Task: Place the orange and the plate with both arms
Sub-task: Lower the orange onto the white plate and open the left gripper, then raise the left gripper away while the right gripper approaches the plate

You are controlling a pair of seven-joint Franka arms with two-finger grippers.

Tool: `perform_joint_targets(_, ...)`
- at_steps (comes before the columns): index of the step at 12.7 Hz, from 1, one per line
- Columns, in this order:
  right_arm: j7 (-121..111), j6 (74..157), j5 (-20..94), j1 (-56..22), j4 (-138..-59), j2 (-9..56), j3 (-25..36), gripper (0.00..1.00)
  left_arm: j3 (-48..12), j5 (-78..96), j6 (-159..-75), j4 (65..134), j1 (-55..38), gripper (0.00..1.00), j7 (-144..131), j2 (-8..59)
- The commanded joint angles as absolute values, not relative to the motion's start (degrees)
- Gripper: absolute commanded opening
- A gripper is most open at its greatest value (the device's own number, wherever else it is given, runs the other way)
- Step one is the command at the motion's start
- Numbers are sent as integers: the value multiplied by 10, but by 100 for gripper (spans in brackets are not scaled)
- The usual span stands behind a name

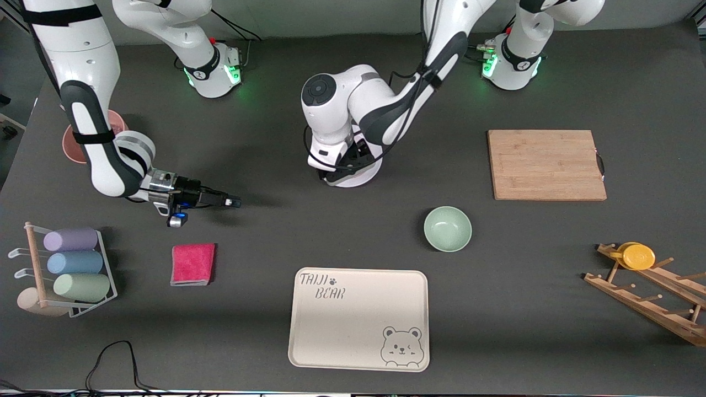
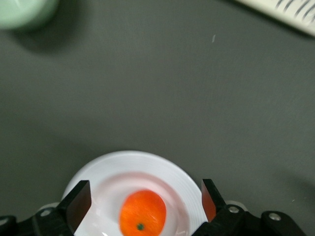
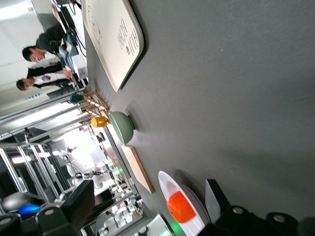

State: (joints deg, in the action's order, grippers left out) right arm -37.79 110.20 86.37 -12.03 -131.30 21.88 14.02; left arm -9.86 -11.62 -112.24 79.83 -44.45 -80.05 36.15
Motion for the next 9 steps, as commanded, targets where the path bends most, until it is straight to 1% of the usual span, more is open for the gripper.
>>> perform_joint_targets(1, -412, 1135, 943, -171, -1346, 207, 142, 100, -103, -119, -1012, 730, -395, 100, -659, 336)
perform_joint_targets(4, -423, 1159, 1009, -222, -1375, 208, 142, 100, -103, -115, -920, 731, -324, 100, -533, 243)
perform_joint_targets(7, -493, 1166, 1076, -271, -1416, 212, 142, 100, -104, -99, -839, 734, -238, 100, -388, 164)
perform_joint_targets(8, -497, 1166, 1093, -285, -1425, 212, 142, 100, -104, -80, -815, 744, -213, 100, -342, 140)
perform_joint_targets(9, -511, 1166, 1099, -299, -1432, 213, 142, 100, -104, -71, -810, 769, -192, 100, -314, 114)
